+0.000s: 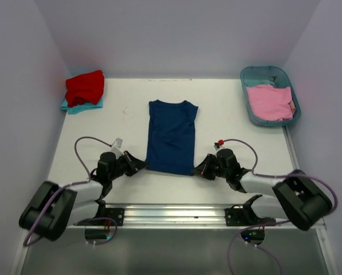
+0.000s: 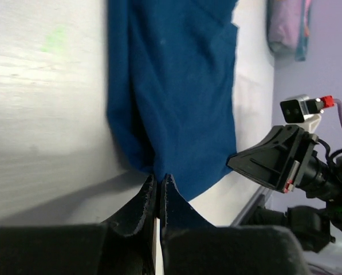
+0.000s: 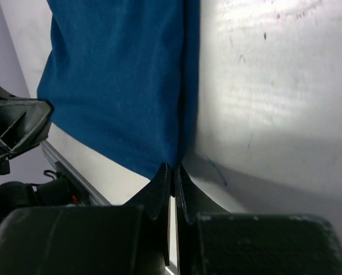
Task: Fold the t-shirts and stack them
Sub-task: Grab one side of the 2/3 rectangular tshirt with both arms, then fold the long partially folded tshirt into a neat square
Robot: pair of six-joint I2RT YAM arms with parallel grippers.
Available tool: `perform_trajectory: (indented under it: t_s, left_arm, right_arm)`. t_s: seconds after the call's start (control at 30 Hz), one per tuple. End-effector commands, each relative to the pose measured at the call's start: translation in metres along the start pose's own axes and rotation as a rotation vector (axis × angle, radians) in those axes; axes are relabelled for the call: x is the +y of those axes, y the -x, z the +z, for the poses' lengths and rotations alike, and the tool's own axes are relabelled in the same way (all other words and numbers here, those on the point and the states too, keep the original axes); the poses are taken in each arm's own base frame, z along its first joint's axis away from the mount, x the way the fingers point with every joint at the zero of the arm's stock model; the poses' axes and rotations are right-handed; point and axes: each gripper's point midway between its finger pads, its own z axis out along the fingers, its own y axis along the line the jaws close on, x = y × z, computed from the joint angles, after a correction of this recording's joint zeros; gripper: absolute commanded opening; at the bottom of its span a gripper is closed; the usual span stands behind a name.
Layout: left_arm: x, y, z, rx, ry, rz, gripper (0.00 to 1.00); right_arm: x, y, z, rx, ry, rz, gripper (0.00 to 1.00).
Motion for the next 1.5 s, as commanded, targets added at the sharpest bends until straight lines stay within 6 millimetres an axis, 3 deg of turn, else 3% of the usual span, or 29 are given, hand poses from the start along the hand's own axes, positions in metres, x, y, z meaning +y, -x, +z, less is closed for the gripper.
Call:
perform_trajectory:
  t_s: [0.0, 0.03, 0.07, 0.1, 0.13, 0.17, 0.2, 0.23, 0.27, 0.3, 0.4, 0.5, 0.53, 0.67, 0.83, 0.97, 1.33, 1.47]
  left_arm:
    - [0.009, -0.026, -0.024, 0.08, 0.009, 0.047, 0.0]
    - [-0.008, -0.02, -0.03, 0.048, -0.052, 0.081, 0.0]
    - [0.001, -0.031, -0.037, 0.089, -0.009, 0.059, 0.0]
    - [-0.002, -0.034, -0.041, 0.098, -0.017, 0.06, 0.0]
    - [-0.021, -0.028, -0.048, 0.066, -0.081, 0.095, 0.0]
    - [-0.01, -0.041, -0.055, 0.115, -0.026, 0.063, 0.0]
    - [-0.015, -0.044, -0.06, 0.127, -0.039, 0.066, 0.0]
    - [-0.032, -0.038, -0.068, 0.096, -0.09, 0.093, 0.0]
    - [-0.024, -0.047, -0.074, 0.133, -0.044, 0.07, 0.0]
    - [-0.036, -0.045, -0.081, 0.121, -0.082, 0.089, 0.0]
    - [-0.036, -0.053, -0.095, 0.155, -0.049, 0.07, 0.0]
    - [-0.053, -0.046, -0.112, 0.128, -0.067, 0.085, 0.0]
    - [-0.067, -0.039, -0.121, 0.1, -0.088, 0.104, 0.0]
    - [-0.077, -0.031, -0.132, 0.074, -0.075, 0.163, 0.0]
    - [-0.085, -0.012, -0.126, 0.04, -0.058, 0.288, 0.0]
    - [-0.091, 0.006, -0.114, 0.016, -0.038, 0.407, 0.0]
    - [-0.11, 0.064, -0.062, -0.046, 0.044, 0.466, 0.0]
    - [-0.102, 0.09, -0.035, -0.08, 0.131, 0.49, 0.0]
  right_arm:
    - [-0.031, -0.013, -0.028, 0.02, -0.156, -0.044, 0.0]
    - [-0.028, -0.012, -0.034, 0.014, -0.154, -0.067, 0.0]
    - [-0.013, -0.005, -0.044, -0.022, -0.105, -0.089, 0.0]
    - [-0.024, -0.012, -0.052, 0.006, -0.159, -0.093, 0.0]
    - [-0.016, -0.01, -0.058, -0.004, -0.144, -0.101, 0.0]
    - [-0.013, -0.01, -0.064, -0.004, -0.14, -0.109, 0.0]
    - [-0.012, -0.013, -0.074, -0.004, -0.139, -0.118, 0.0]
    - [-0.005, -0.011, -0.08, -0.011, -0.128, -0.126, 0.0]
    - [-0.003, -0.012, -0.084, -0.011, -0.123, -0.129, 0.0]
    - [0.0, -0.014, -0.092, -0.01, -0.116, -0.138, 0.0]
    - [0.008, -0.013, -0.106, -0.015, -0.108, -0.148, 0.0]
    - [0.02, -0.014, -0.118, -0.01, -0.092, -0.162, 0.0]
    - [0.029, -0.009, -0.124, -0.03, -0.073, -0.173, 0.0]
    - [0.04, 0.001, -0.137, -0.061, -0.091, -0.227, 0.0]
    - [0.055, 0.027, -0.142, -0.106, -0.152, -0.349, 0.0]
    - [0.063, 0.051, -0.132, -0.143, -0.209, -0.417, 0.0]
    - [0.078, 0.111, -0.076, -0.203, -0.376, -0.52, 0.0]
    - [0.086, 0.13, -0.056, -0.221, -0.416, -0.547, 0.0]
